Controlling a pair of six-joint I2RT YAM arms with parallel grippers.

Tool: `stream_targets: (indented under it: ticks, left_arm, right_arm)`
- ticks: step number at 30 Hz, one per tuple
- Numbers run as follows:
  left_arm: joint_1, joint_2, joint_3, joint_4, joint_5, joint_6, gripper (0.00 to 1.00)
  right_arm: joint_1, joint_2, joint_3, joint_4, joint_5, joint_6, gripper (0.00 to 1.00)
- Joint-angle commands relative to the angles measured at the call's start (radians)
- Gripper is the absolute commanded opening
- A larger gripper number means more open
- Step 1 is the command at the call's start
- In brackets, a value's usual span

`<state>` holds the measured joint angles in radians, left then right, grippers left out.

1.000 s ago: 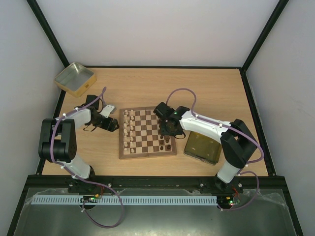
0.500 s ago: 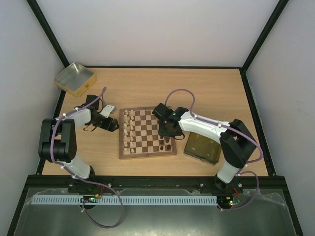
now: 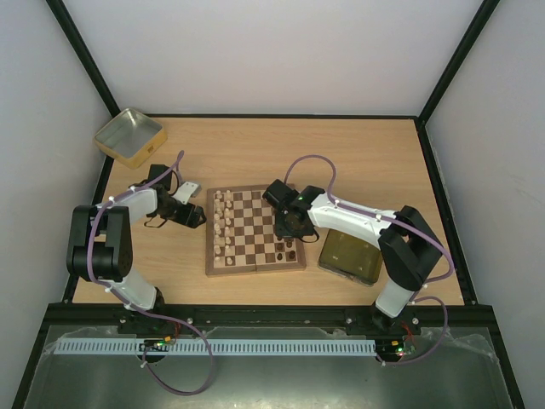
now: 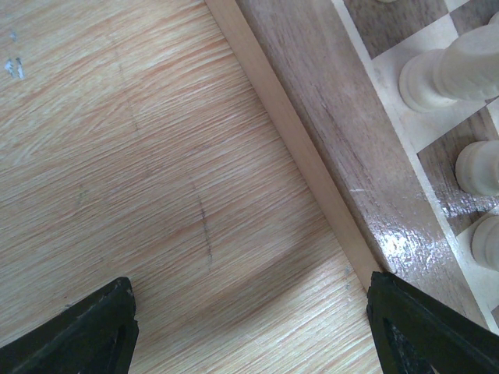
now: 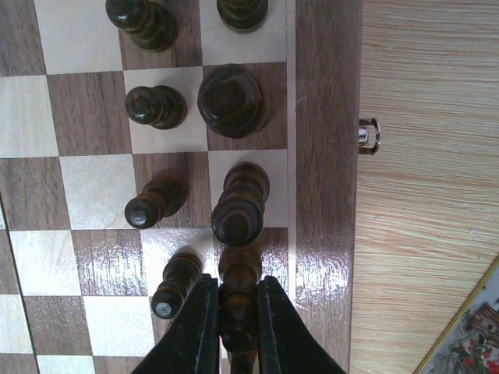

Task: Set up the chess pieces on the board
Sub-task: Place the chess piece on the chessboard.

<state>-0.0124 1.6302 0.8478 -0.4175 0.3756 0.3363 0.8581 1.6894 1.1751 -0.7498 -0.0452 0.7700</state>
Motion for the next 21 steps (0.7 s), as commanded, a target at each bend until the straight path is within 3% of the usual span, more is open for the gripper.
stream_targets:
  ticks: [1, 21]
  left_arm:
    - [0.000, 0.008, -0.018, -0.024, -0.005, 0.001, 0.81]
    - [0.003, 0.007, -0.017, -0.023, -0.004, 0.001, 0.81]
  right_arm:
    - [0.008, 0.023, -0.001, -0.007, 0.025, 0.000, 0.08]
    - [0.008, 0.033, 0.010, 0.003, 0.019, -0.005, 0.21]
